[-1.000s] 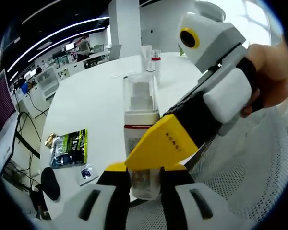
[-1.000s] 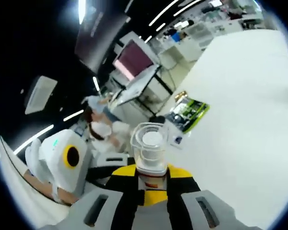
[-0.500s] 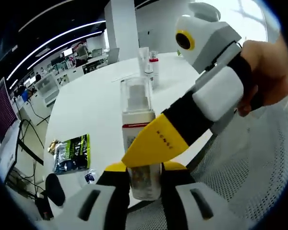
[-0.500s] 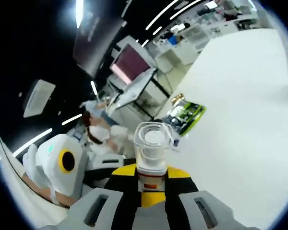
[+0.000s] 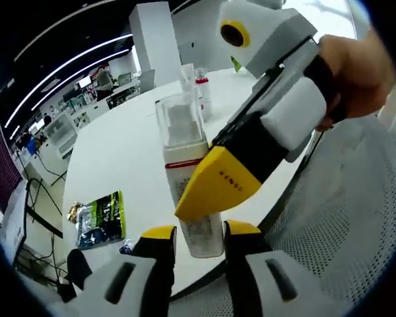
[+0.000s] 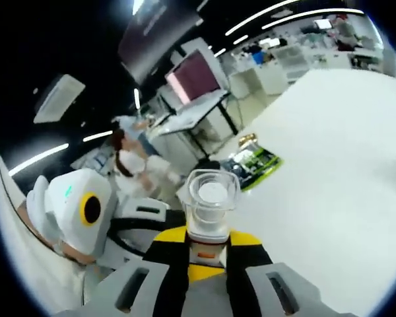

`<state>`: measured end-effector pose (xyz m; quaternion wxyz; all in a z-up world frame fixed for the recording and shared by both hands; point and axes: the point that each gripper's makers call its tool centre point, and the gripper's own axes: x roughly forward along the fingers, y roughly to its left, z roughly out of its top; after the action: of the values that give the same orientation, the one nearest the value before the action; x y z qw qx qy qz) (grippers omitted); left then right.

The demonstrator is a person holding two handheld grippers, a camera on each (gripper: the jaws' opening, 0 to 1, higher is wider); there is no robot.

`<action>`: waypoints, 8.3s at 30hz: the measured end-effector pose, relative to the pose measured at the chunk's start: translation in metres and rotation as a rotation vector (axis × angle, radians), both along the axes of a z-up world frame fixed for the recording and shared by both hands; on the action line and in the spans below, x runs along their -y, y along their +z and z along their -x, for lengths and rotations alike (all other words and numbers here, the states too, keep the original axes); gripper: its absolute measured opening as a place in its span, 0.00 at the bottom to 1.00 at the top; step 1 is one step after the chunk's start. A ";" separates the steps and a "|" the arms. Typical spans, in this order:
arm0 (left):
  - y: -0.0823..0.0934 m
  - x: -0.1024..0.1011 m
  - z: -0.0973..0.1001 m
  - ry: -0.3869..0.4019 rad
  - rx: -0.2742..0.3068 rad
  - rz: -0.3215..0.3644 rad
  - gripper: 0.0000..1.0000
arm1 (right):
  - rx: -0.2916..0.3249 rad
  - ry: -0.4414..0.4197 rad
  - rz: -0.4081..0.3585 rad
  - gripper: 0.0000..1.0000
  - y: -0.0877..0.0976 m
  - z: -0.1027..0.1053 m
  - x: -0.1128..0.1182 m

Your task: Arrange the skincare products in the storage area until every visible bottle or jar stands upright without overlapping.

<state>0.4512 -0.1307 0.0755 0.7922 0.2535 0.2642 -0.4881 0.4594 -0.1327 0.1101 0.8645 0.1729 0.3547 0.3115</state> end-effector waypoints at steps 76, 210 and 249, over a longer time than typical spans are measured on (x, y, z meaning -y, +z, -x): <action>-0.020 -0.010 0.002 -0.011 -0.030 -0.120 0.23 | 0.091 -0.620 0.586 0.16 -0.067 -0.071 0.336; -0.021 -0.016 -0.001 0.001 -0.027 -0.144 0.11 | -0.021 0.316 0.559 0.99 -0.062 -0.235 -0.048; -0.024 -0.020 -0.003 0.016 -0.043 -0.156 0.03 | -0.026 0.623 0.774 0.98 -0.139 -0.220 -0.085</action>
<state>0.4537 -0.1104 0.0515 0.7681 0.3021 0.3204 -0.4649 0.6798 -0.0480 -0.0285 0.7266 -0.2710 0.4897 0.3985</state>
